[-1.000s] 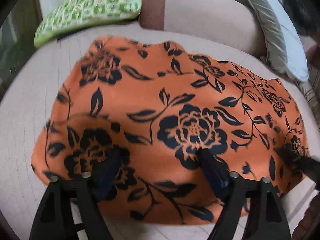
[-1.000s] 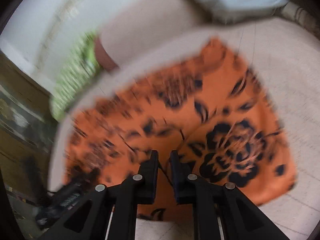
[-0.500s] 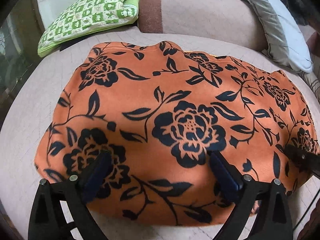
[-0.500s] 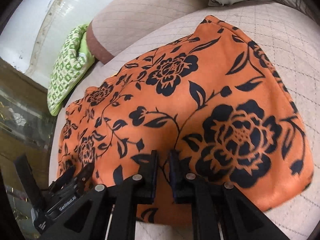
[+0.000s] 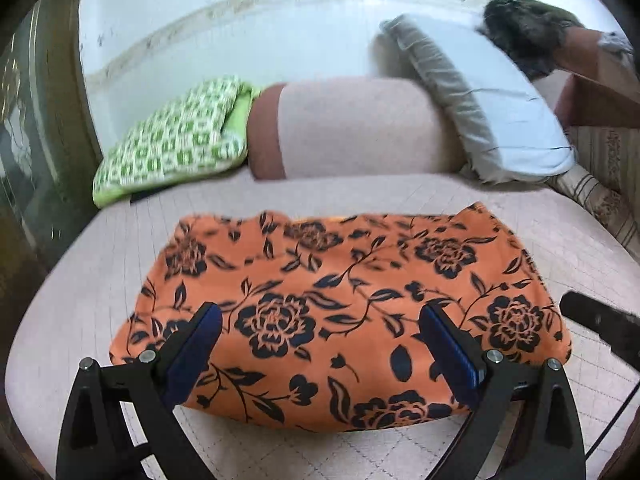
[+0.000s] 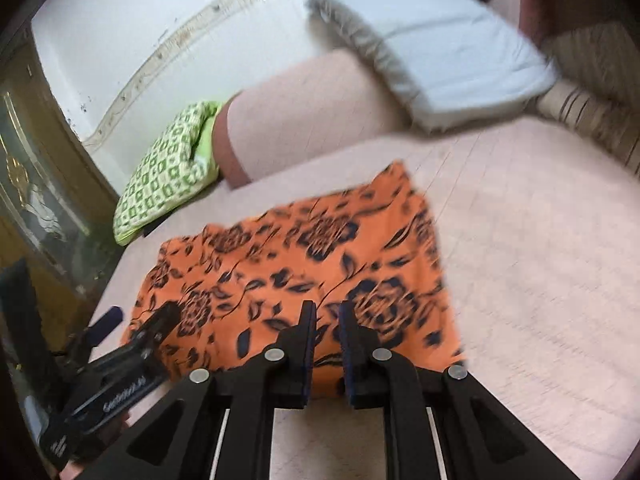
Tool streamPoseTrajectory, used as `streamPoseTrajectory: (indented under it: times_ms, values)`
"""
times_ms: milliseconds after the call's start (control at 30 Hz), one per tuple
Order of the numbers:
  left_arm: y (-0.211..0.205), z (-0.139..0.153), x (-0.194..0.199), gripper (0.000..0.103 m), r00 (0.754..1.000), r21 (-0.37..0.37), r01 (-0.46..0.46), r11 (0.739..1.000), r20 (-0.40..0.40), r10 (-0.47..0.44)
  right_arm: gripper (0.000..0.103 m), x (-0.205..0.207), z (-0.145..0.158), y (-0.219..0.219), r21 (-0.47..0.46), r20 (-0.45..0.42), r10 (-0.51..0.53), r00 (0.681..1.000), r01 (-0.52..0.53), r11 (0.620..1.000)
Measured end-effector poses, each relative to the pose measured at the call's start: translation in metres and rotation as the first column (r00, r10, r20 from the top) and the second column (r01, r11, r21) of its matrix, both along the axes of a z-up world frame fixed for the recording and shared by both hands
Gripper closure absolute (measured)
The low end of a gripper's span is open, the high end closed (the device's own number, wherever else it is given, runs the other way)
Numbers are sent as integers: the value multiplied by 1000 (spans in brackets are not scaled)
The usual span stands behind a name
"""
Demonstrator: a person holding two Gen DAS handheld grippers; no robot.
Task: Fold small clothes
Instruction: 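Release the folded blouse and pull both tools back from it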
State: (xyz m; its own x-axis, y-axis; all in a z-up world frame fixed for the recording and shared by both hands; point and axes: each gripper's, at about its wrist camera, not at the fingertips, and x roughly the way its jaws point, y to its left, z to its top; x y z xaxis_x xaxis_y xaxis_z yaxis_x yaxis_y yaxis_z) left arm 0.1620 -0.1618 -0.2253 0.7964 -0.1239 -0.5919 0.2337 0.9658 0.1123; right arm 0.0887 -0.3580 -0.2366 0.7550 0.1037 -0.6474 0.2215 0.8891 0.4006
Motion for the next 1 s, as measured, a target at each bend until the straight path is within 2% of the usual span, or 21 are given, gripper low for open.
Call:
streamPoseTrajectory:
  times_ms: [67, 167, 233, 267, 333, 433, 467, 567, 633, 700, 800, 1000]
  values:
    - [4, 2, 3, 4, 1000, 25, -6, 1000, 1, 6, 89, 1, 0, -9, 24, -4, -18, 1000, 18, 1000]
    - [9, -14, 25, 4, 993, 8, -8, 1000, -121, 9, 89, 9, -9, -22, 99, -52, -47, 998, 52, 994]
    - [13, -30, 41, 4, 968, -6, -17, 1000, -251, 15, 89, 15, -13, -25, 98, -81, -58, 995, 66, 993]
    - [15, -38, 48, 4, 956, -1, -38, 999, -291, 36, 89, 19, -15, -22, 88, -88, -59, 994, 66, 994]
    - [19, -45, 58, 4, 945, 3, -59, 998, -322, 57, 89, 24, -15, -20, 61, -90, -62, 994, 67, 996]
    - [9, -64, 74, 4, 918, 110, -13, 994, -392, 55, 89, 30, -14, -19, 86, -80, -61, 995, 68, 994]
    - [10, -72, 79, 4, 906, 110, -1, 994, -421, 47, 89, 34, -14, -18, 98, -80, -60, 995, 68, 993]
    - [22, -60, 82, 3, 911, 32, -12, 999, -411, 24, 89, 48, -15, -12, 110, -85, -42, 995, 52, 993]
    - [32, -45, 84, 3, 942, 43, -24, 999, -333, 37, 89, 59, -17, -5, 104, -90, -25, 996, 34, 994]
    - [45, -33, 88, 3, 960, 65, -61, 996, -271, 77, 89, 70, -21, 0, 113, -106, -12, 994, 24, 993]
    - [73, -25, 102, 3, 958, 13, -101, 995, -269, 101, 89, 85, -27, 8, 113, -113, -12, 994, 25, 993]
    - [112, -35, 122, 3, 930, 9, -202, 979, -310, 195, 89, 109, -36, 34, 71, -145, -17, 989, 27, 997]
